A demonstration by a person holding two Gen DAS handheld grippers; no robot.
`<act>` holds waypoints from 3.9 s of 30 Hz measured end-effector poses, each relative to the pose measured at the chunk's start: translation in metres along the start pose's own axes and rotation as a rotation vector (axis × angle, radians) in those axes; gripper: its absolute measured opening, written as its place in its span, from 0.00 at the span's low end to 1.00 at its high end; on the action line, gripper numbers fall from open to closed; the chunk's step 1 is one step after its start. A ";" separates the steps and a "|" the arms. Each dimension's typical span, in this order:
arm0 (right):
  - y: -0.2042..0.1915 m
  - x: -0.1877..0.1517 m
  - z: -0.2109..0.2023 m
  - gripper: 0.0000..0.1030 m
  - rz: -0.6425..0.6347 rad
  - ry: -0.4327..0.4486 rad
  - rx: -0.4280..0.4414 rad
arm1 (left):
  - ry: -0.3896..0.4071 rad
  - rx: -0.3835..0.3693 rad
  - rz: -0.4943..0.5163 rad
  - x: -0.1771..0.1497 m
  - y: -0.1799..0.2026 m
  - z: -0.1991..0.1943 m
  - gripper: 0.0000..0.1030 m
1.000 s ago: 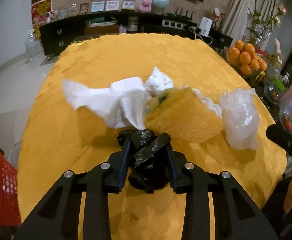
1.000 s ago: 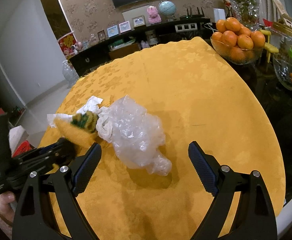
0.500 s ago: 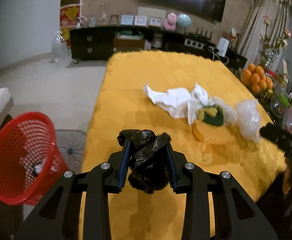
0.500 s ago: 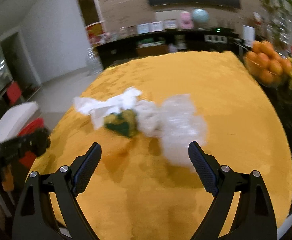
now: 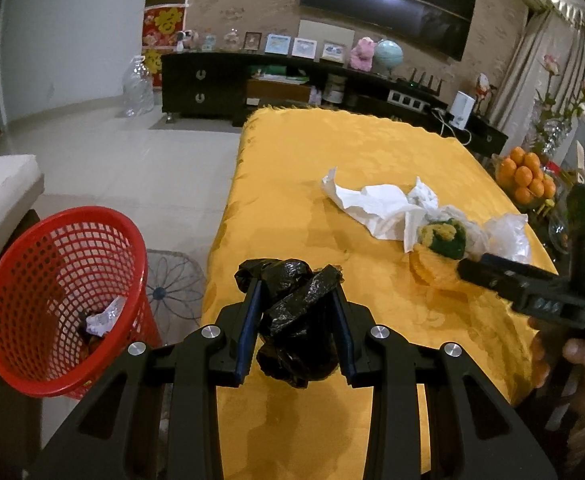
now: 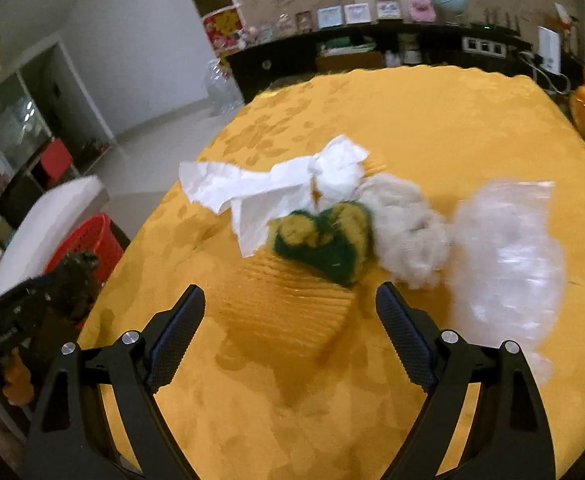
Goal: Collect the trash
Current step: 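Lift the black bag with left tool while right tool reaches for yellow mesh sleeve, then carry black bag to wastebasket with left tool while right tool grasps orange mesh sleeve, then open both tools over the red wastebasket, dropping black bag and mesh sleeve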
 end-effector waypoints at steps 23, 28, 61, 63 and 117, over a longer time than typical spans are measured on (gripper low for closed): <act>-0.049 0.001 0.022 0.74 -0.242 -0.056 0.065 | 0.001 -0.001 -0.006 0.003 -0.001 0.003 0.31; -0.060 -0.007 0.036 0.70 -0.320 -0.076 0.023 | -0.003 0.012 -0.013 0.002 -0.005 0.006 0.31; -0.055 -0.014 -0.019 0.25 -0.153 0.015 0.046 | 0.091 0.051 -0.082 0.020 -0.039 -0.040 0.31; -0.055 -0.015 -0.020 0.25 -0.149 0.015 0.043 | 0.103 0.060 -0.085 0.024 -0.043 -0.045 0.31; -0.279 0.079 0.085 0.50 -0.125 -0.134 0.442 | 0.097 0.323 -0.379 0.064 -0.231 -0.065 0.39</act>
Point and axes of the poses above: each gripper's, at about its wrist camera, not at the fingertips, and z roughly the way its jaws point, y to its right, x to its top, the point moved 9 cm from there along z, roughly the way its jaws point, and after that the axes turned 10 degrees about -z, right-handed, at the moved point
